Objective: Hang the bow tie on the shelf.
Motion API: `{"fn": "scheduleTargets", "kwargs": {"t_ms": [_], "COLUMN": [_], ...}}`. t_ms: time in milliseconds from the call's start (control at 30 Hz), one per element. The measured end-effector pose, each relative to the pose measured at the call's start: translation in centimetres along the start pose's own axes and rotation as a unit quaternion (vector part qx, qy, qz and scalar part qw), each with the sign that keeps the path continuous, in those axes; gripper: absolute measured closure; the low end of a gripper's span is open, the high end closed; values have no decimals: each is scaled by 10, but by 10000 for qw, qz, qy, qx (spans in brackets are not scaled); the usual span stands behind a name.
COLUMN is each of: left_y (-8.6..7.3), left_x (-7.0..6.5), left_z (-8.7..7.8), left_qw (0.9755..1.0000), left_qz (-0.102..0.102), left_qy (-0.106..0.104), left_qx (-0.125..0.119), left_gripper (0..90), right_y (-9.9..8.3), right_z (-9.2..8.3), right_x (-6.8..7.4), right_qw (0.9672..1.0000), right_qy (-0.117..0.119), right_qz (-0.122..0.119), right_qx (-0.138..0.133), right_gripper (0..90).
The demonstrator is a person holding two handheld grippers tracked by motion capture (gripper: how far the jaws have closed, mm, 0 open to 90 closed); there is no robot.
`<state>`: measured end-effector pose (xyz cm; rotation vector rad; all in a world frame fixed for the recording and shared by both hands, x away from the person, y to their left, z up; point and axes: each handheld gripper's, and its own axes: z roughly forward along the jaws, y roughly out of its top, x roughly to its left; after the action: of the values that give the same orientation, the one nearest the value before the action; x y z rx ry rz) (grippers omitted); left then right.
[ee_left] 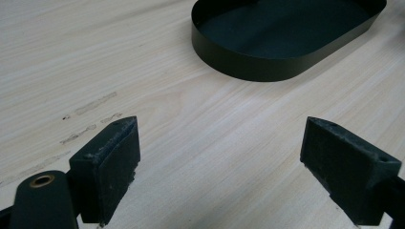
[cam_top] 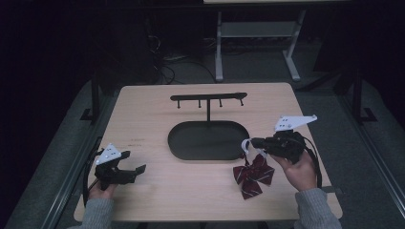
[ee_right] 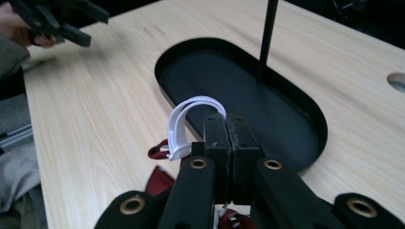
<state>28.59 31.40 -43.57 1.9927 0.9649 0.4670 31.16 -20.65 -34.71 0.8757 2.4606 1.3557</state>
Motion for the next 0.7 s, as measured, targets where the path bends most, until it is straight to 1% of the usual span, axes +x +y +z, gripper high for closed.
{"fn": "scheduleTargets", "kwargs": {"t_ms": [33,67,133,167,233,300,333,400,433,600,633,700], "left_y": [0,0,0,0,0,0,0,0,0,0,0,0], "left_x": [0,-1,-1,0,0,-1,-1,-1,0,0,0,0], "left_z": [0,1,1,1,1,1,1,0,1,1,1,1], "left_qw": [10000,10000,10000,10000,10000,10000,10000,10000,10000,10000,10000,10000], "left_qz": [-15,-85,-69,-27,-35,-31,-60,-51,-21,-33,-33,-31], "left_qy": [-5,-9,-8,-4,-5,-7,-10,-9,-9,-15,-16,-17], "left_qx": [-6,-47,-49,-44,-38,-21,-16,3,-27,-13,-11,-22], "left_gripper": [130,131,130,131,130,130,130,131,130,130,130,130], "right_y": [3,6,11,14,20,26,28,31,36,45,50,54], "right_z": [0,-1,-1,-1,0,1,1,2,3,7,10,12], "right_x": [0,1,2,2,2,2,2,2,2,2,2,1], "right_qw": [10000,10000,9999,9999,9997,9996,9995,9993,9991,9990,9990,9990], "right_qy": [-21,-29,-16,-41,-5,-44,-49,-71,-59,-59,-63,-57], "right_qz": [-44,-61,-93,-124,-146,-136,-134,-130,-138,-150,-161,-148], "right_qx": [-12,-35,-79,-113,-191,-257,-294,-337,-405,-405,-413,-425], "right_gripper": [887,887,887,887,887,887,887,887,886,887,886,886]}}
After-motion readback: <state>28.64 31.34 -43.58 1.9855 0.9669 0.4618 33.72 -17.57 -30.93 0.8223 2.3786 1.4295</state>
